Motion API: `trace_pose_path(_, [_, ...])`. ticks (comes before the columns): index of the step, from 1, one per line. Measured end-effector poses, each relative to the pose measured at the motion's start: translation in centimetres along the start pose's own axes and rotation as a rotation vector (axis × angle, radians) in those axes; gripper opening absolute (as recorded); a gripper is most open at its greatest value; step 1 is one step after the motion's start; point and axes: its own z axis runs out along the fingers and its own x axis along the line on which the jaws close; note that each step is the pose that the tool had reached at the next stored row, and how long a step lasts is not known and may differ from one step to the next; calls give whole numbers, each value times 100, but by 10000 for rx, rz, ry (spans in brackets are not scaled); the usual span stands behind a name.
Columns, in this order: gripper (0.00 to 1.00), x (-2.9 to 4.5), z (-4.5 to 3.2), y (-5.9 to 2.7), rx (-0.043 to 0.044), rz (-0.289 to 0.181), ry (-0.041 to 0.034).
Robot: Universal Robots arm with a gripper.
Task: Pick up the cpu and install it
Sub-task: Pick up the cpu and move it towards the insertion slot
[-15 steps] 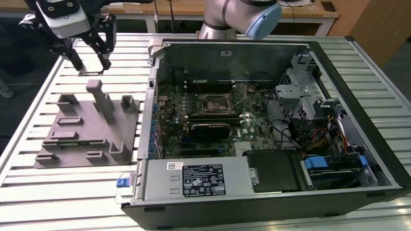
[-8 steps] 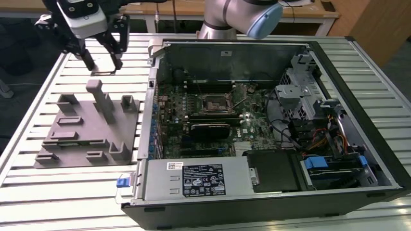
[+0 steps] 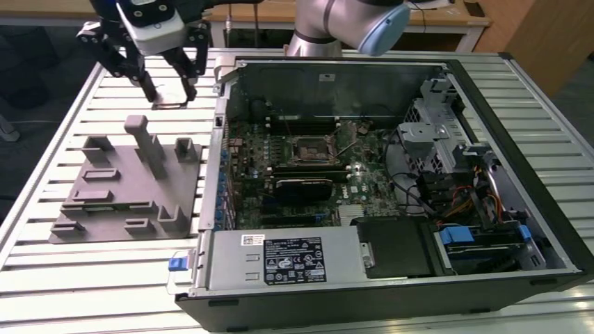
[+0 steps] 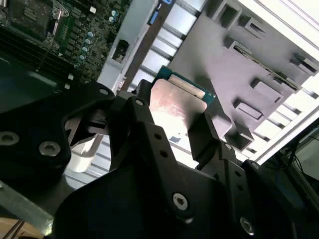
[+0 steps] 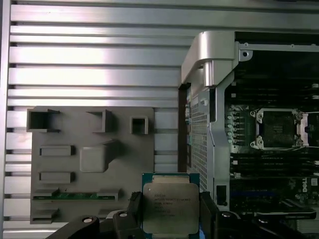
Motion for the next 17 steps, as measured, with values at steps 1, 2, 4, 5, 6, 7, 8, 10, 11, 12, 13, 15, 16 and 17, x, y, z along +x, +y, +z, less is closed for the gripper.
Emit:
trace_pose_path(1, [54, -33, 2, 0, -1, -1, -1])
trace_pose_path(2, [54, -68, 3, 0, -1, -1, -1])
trace_pose_path(4, [54, -133, 6, 1, -1, 0, -1])
trace_pose_path(5, [54, -166, 7, 1, -1, 0, 0])
trace_pose_path(6, [54, -199, 8, 2, -1, 0, 1])
trace_pose_path(7, [54, -232, 9, 2, 0, 0, 2])
trace_pose_path(8, [54, -263, 11, 2, -1, -1, 2])
trace_pose_path(10, [54, -331, 14, 3, -1, -1, 1])
trace_pose_path(11, [54, -363, 15, 3, -1, 1, 2])
trace_pose_path(12, [54, -396, 16, 3, -1, 1, 2])
trace_pose_path(13, [54, -430, 17, 3, -1, 0, 4])
trace_pose_path(15, [54, -499, 19, 4, 0, -1, 7])
trace_pose_path(16, [54, -537, 21, 4, 0, 0, 9])
trace_pose_path(17, [54, -570, 22, 5, 0, 1, 10])
